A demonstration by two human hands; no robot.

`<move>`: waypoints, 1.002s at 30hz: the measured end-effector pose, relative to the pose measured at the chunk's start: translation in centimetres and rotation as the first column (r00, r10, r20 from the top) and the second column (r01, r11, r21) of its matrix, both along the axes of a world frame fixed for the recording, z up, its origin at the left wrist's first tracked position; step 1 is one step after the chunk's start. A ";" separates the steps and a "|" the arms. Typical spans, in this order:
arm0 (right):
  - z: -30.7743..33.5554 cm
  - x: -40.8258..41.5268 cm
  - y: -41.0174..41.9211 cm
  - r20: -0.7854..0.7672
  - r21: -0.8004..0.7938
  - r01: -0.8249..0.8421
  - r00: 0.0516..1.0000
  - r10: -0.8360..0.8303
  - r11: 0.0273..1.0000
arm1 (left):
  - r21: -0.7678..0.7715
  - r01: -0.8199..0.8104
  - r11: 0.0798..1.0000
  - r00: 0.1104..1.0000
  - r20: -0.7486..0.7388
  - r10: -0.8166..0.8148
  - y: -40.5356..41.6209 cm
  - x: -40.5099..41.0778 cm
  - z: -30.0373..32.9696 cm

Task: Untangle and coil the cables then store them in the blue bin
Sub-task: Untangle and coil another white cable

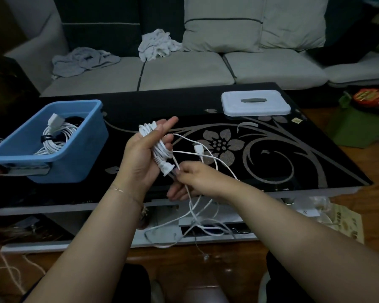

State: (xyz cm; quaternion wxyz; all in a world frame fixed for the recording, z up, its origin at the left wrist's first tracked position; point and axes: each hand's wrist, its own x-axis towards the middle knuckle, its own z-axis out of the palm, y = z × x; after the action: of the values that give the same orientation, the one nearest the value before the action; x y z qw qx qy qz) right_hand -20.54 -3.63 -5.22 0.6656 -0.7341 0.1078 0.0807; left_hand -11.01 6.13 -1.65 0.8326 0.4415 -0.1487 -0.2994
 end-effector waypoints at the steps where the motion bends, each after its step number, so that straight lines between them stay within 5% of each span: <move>1: -0.2 -0.1 0.0 0.013 -0.069 -0.027 1.000 0.028 0.997 | 0.040 -0.046 0.998 0.999 0.029 0.045 0.1 0.2 0.0; 3: -0.4 -0.3 -0.2 0.020 -0.274 -0.056 0.998 0.064 0.960 | 0.134 -0.131 0.982 0.987 0.114 0.116 0.2 0.4 -0.2; 6: -0.3 -0.5 -0.4 0.026 -0.619 -0.079 0.992 0.121 0.781 | 0.236 -0.177 0.955 0.956 0.270 0.110 0.2 0.2 -0.5; 10: 0.4 -0.5 -0.5 0.103 -0.824 0.001 0.984 0.147 0.567 | 0.434 -0.208 0.876 0.861 0.507 -0.047 -0.3 -0.4 -1.2; 14: 1.5 -0.8 -0.4 0.159 -0.911 0.081 0.974 0.164 0.404 | 0.580 -0.430 0.692 0.550 0.776 -0.309 -0.6 -0.2 -2.3; 17: 2.1 -1.0 -0.9 0.199 -0.937 0.151 0.972 0.124 0.314 | 0.682 -0.473 0.558 0.474 0.731 -0.491 -0.4 0.0 -2.7; 20: 2.2 -1.1 -1.5 0.203 -0.948 0.179 0.977 0.068 0.263 | 0.770 -0.309 0.558 0.545 0.624 -0.559 -0.1 -0.1 -2.1; 23: 2.2 -0.9 -1.9 0.160 -0.919 0.130 0.986 0.049 0.373 | 0.801 -0.102 0.590 0.569 0.534 -0.626 0.1 -0.7 -1.4; 27: 2.3 -1.0 -2.8 0.178 -0.424 0.045 0.983 0.035 0.905 | 0.827 -0.005 0.562 0.593 0.455 -0.664 0.7 -0.5 -0.6; 30: 2.5 -1.3 -3.6 0.232 -0.271 0.033 0.972 0.032 0.962 | 0.814 0.104 0.571 0.576 0.418 -0.702 1.1 -0.2 -0.4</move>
State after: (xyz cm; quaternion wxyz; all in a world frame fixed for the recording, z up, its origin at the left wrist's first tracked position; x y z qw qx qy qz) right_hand -21.82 -7.21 -2.71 0.5659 -0.8232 0.0390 -0.0222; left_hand -11.25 7.23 -2.04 0.3604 0.7537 -0.4342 -0.3369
